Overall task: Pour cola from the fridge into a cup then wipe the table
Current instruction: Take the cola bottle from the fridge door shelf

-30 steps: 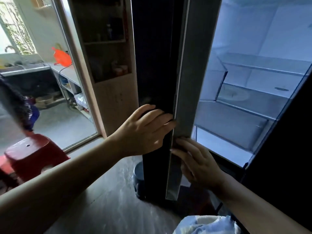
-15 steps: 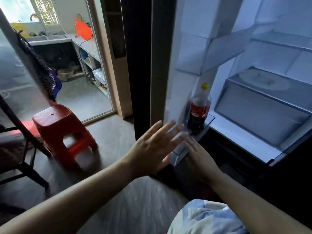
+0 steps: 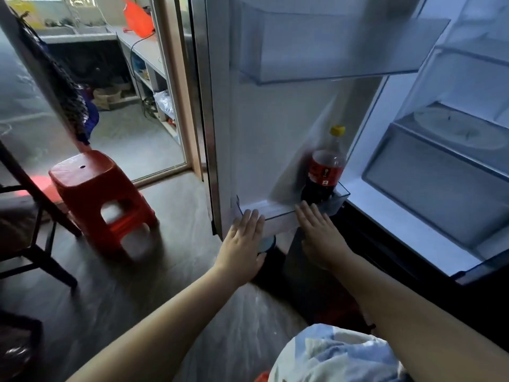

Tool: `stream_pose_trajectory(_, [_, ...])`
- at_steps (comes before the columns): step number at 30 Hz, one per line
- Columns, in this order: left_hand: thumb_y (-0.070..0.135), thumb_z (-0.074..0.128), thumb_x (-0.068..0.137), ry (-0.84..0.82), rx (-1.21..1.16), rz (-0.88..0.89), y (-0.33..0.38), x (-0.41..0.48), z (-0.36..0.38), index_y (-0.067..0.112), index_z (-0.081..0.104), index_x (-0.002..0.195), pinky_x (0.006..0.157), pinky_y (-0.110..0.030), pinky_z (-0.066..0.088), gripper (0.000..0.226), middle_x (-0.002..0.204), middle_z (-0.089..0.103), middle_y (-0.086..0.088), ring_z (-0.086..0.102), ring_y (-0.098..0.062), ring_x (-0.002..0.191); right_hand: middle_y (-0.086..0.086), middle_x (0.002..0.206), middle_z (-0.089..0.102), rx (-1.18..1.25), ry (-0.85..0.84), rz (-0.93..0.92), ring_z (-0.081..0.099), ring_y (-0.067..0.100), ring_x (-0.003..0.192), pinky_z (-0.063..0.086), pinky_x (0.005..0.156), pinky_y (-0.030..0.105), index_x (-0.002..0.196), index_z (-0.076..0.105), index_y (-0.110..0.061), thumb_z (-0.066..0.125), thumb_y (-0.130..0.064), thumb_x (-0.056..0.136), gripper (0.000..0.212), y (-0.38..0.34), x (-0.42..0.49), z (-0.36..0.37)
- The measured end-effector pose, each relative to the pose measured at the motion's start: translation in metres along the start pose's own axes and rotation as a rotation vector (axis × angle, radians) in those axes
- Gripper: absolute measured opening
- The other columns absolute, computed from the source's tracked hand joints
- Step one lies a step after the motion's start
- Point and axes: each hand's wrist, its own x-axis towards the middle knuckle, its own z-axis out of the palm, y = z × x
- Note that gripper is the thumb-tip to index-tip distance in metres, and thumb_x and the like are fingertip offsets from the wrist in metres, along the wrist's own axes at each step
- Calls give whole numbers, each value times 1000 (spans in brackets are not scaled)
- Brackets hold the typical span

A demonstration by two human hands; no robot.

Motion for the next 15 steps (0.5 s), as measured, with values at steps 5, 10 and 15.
stream_pose_trajectory(5, [31,40,96,17,-50,-188,-17,24,-4,3,-8,150,115,-38,-11,78,159,-8,-15,-11,-30,146,2,159,-12,-9,-33,-44,-12,21,146,-4,117,35,151,-8,-20,44,-14,88,82,-11,32,-5])
stream_pose_trajectory(10, [29,48,91,62,-59,-301,-38,51,-5,3,-6,150,116,-37,-8,84,159,3,-12,-1,-27,147,1,160,-4,18,-15,-46,-5,20,147,0,117,34,152,-3,-20,48,-18,85,84,-25,61,-5])
stream_pose_trajectory(15, [32,53,89,61,-91,-313,-59,72,-9,6,-3,151,117,-38,-4,88,159,2,-11,-5,-26,147,0,160,-6,16,-35,-70,-6,18,146,-1,118,34,151,-4,-20,49,-21,87,83,-27,80,-6])
